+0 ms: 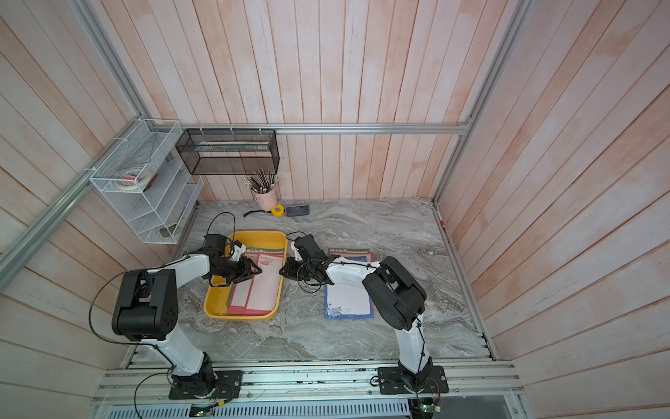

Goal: Take out the stationery paper from the storage box
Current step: Pick up the stationery paper from the storage box.

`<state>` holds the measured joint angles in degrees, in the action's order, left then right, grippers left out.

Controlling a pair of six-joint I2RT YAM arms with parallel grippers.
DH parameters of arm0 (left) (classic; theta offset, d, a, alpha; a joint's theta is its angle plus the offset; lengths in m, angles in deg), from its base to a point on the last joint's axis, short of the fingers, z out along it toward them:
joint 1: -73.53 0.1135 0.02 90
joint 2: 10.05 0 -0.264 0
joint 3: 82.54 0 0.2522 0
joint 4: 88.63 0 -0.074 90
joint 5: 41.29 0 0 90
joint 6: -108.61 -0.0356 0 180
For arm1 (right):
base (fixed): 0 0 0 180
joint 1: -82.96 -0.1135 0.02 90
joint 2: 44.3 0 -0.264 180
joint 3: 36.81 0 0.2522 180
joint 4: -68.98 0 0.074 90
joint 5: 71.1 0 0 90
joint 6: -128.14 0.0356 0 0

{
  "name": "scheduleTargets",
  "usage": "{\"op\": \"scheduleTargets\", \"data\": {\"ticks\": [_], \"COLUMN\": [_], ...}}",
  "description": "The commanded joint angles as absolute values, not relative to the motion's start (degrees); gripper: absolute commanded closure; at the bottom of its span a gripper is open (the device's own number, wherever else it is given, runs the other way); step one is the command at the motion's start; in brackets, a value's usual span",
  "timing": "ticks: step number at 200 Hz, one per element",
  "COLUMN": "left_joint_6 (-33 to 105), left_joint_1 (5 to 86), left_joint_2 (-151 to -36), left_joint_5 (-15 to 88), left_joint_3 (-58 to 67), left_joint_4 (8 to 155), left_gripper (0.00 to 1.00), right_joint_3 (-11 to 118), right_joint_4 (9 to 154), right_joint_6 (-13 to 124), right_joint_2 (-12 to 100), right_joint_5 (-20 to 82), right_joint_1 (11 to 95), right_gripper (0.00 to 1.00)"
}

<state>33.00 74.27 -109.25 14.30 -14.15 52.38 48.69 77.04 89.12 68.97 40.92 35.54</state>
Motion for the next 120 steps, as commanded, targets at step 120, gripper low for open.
{"op": "scheduleTargets", "data": {"ticks": [120], "left_joint_6": [32.06], "left_joint_1": [73.49], "left_joint_2": [-106.12], "left_joint_5": [6.46], "left_joint_3": [-14.69], "left_joint_4": [55.4], "left_gripper": [0.59], "right_joint_3": [49.32], "right_joint_4": [76.4], "right_joint_6": [88.86], "right_joint_2": [69.16], "right_joint_5": [41.3], "right_joint_1": [35.85], "right_gripper": [0.84]}}
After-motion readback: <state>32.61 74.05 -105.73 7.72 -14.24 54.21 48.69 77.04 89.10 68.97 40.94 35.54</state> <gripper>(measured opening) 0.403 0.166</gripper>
